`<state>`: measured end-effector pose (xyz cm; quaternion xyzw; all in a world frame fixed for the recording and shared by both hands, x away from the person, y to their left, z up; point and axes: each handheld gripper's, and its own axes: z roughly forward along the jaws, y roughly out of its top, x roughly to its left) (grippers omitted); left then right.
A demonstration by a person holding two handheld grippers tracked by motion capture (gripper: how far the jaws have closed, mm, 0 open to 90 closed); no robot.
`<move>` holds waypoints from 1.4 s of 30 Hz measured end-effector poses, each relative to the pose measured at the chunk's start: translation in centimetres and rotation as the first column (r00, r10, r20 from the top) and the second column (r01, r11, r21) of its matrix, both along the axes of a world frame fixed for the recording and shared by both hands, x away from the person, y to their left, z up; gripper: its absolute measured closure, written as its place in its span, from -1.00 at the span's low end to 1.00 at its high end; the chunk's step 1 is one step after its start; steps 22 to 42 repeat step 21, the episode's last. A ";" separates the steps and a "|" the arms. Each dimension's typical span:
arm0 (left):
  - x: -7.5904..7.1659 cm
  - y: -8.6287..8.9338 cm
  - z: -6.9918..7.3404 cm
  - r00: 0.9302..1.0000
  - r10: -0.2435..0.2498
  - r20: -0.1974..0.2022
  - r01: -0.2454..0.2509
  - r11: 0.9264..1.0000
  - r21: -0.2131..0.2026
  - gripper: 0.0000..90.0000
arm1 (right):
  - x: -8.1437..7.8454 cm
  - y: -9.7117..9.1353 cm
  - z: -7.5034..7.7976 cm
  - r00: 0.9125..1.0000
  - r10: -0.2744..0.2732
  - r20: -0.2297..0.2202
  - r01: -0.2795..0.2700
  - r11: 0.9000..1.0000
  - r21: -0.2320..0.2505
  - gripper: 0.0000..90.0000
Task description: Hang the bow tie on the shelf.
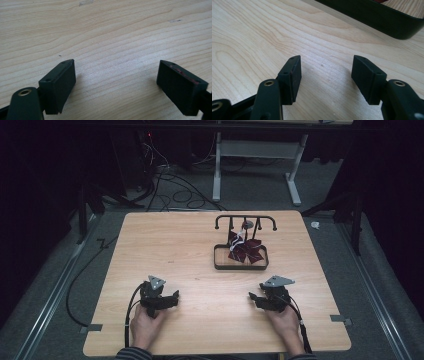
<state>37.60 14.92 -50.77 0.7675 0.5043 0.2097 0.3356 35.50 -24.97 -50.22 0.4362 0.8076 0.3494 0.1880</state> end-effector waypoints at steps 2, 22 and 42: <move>0.0 0.0 0.0 1.000 -0.001 0.000 0.001 1.000 0.000 -0.64 | -0.1 0.1 0.0 1.000 -0.011 0.006 0.011 1.000 -0.014 -0.09; 0.0 0.0 0.0 1.000 -0.001 0.000 0.001 1.000 0.000 -0.65 | -0.1 0.2 0.0 1.000 -0.022 0.002 0.022 1.000 -0.013 -0.13; 0.0 0.0 0.0 1.000 -0.001 0.000 0.001 1.000 0.000 -0.65 | -0.1 0.2 0.0 1.000 -0.022 0.002 0.022 1.000 -0.013 -0.13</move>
